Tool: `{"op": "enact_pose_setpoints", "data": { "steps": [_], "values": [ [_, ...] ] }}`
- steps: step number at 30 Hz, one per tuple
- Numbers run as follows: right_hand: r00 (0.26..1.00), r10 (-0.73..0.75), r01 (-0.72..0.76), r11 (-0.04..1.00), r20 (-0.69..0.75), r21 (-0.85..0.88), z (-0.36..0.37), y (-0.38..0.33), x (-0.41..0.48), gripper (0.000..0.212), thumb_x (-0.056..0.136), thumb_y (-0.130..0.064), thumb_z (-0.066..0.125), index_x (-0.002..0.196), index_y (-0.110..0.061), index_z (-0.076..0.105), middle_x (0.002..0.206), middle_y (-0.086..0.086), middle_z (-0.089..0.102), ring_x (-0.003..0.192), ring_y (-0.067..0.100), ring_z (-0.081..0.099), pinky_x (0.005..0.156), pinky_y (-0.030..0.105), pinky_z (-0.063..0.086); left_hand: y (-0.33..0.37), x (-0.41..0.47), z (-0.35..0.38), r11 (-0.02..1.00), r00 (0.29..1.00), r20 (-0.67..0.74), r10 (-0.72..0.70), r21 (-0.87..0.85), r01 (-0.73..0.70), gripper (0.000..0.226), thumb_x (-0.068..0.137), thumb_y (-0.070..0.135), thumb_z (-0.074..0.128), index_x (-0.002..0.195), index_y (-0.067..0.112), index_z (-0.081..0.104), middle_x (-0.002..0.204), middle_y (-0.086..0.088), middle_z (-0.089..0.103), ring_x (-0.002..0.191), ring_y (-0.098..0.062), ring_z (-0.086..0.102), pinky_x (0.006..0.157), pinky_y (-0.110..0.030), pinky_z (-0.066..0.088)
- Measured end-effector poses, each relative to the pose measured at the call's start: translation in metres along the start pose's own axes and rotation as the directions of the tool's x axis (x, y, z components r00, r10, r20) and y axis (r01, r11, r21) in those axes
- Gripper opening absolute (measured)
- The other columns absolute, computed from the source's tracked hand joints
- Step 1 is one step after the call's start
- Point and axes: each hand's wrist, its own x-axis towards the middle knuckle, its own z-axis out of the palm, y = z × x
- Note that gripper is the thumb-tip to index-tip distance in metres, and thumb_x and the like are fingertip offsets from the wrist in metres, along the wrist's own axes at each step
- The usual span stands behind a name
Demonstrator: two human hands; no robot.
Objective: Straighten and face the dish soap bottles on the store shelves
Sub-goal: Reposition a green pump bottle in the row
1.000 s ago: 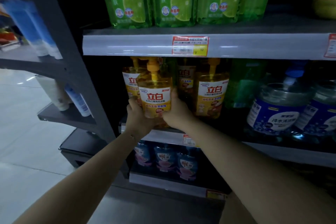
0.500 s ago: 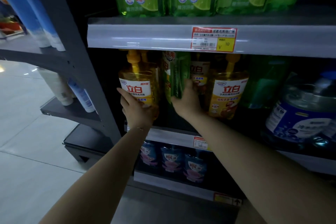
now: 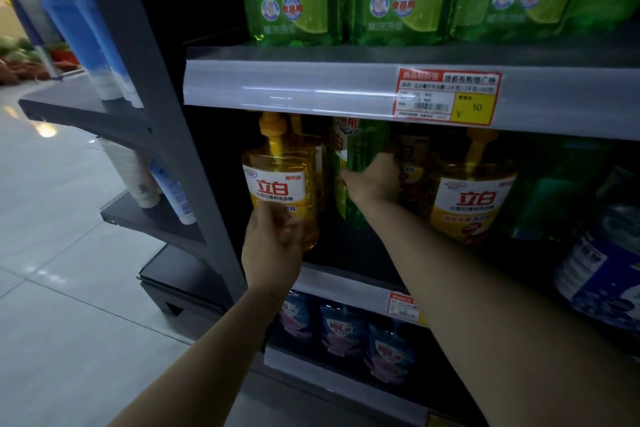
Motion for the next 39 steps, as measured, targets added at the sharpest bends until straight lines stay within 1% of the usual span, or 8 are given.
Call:
{"op": "enact_pose_setpoints", "data": {
  "steps": [4,11,16,21,24,31,34,39],
  "values": [
    [0.999,-0.054,0.054,0.998,0.003,0.027,-0.011,0.004,-0.011,0.056,0.073,-0.024,0.079,0.115,-0.007,0.046,0.116,0.013,0.06,0.104,0.031,0.06,0.077,0.032,0.048,0.017,0.001,0.003,0.994,0.969,0.224,0.107,0.006,-0.111,0.017,0.087,0.023,0.066,0.098,0.014,0.056,0.077,0.006,0.061,0.073,-0.018,0.061,0.064,-0.03,0.049],
    [0.982,-0.155,0.136,0.977,0.107,0.166,-0.046,0.013,-0.042,0.066,0.064,-0.012,0.085,0.112,-0.014,0.04,0.117,0.005,0.062,0.105,0.024,0.061,0.076,0.029,0.051,0.034,0.012,0.01,0.992,0.905,0.426,0.007,-0.116,0.047,0.05,0.083,0.018,0.074,0.129,0.015,0.054,0.109,-0.001,0.069,0.099,-0.016,0.065,0.085,-0.028,0.052],
    [0.956,-0.201,0.146,0.957,0.212,0.25,-0.067,0.02,-0.063,0.068,0.061,-0.007,0.087,0.111,-0.016,0.042,0.101,-0.009,0.059,0.091,0.008,0.057,0.059,0.012,0.04,0.041,0.016,0.002,0.964,0.852,0.522,-0.044,-0.203,0.174,0.057,0.066,0.017,0.088,0.118,0.018,0.063,0.102,0.01,0.066,0.093,-0.009,0.062,0.072,-0.015,0.048],
    [0.888,-0.263,0.177,0.953,0.377,0.248,-0.093,0.023,-0.071,0.081,0.059,-0.006,0.088,0.123,-0.022,0.042,0.107,-0.011,0.057,0.101,0.008,0.055,0.076,0.023,0.046,0.04,0.017,-0.009,0.898,0.778,0.628,-0.01,-0.338,0.284,0.083,0.047,0.016,0.095,0.122,0.017,0.06,0.114,0.003,0.071,0.108,-0.014,0.066,0.093,-0.043,0.055],
    [0.812,-0.34,0.254,0.938,0.474,0.237,-0.104,0.021,-0.084,0.094,0.06,-0.002,0.087,0.137,-0.022,0.036,0.114,-0.013,0.054,0.11,0.005,0.051,0.085,0.02,0.045,0.042,0.014,-0.016,0.91,0.736,0.673,0.077,-0.349,0.225,0.07,0.051,-0.006,0.09,0.11,0.02,0.064,0.105,0.01,0.072,0.1,-0.006,0.067,0.094,-0.043,0.054],
    [0.749,-0.414,0.329,0.91,0.518,0.253,-0.109,0.022,-0.111,0.083,0.067,-0.004,0.083,0.134,-0.018,0.036,0.122,-0.009,0.054,0.114,0.006,0.052,0.095,0.03,0.048,0.033,-0.017,-0.031,0.789,0.819,0.565,0.102,-0.548,0.279,0.066,0.05,-0.005,0.089,0.108,0.004,0.059,0.103,0.001,0.07,0.095,-0.011,0.07,0.085,-0.049,0.056],
    [0.741,-0.431,0.32,0.901,0.515,0.293,-0.118,0.01,-0.116,0.078,0.067,-0.002,0.082,0.131,-0.02,0.039,0.123,-0.004,0.056,0.115,0.009,0.054,0.094,0.032,0.051,0.045,-0.02,-0.043,0.793,0.842,0.518,0.15,-0.572,0.21,0.063,0.052,-0.004,0.088,0.108,0.004,0.062,0.102,0.003,0.074,0.098,-0.017,0.07,0.077,-0.035,0.059],
    [0.723,-0.486,0.365,0.872,0.491,0.326,-0.146,-0.024,-0.12,0.072,0.067,0.001,0.081,0.119,-0.03,0.042,0.111,-0.022,0.053,0.106,-0.004,0.053,0.083,0.008,0.045,0.08,-0.012,-0.074,0.775,0.856,0.46,0.236,-0.621,0.12,0.063,0.052,-0.027,0.078,0.108,-0.001,0.064,0.101,-0.004,0.074,0.093,-0.02,0.071,0.072,-0.033,0.058]
  ]
}}
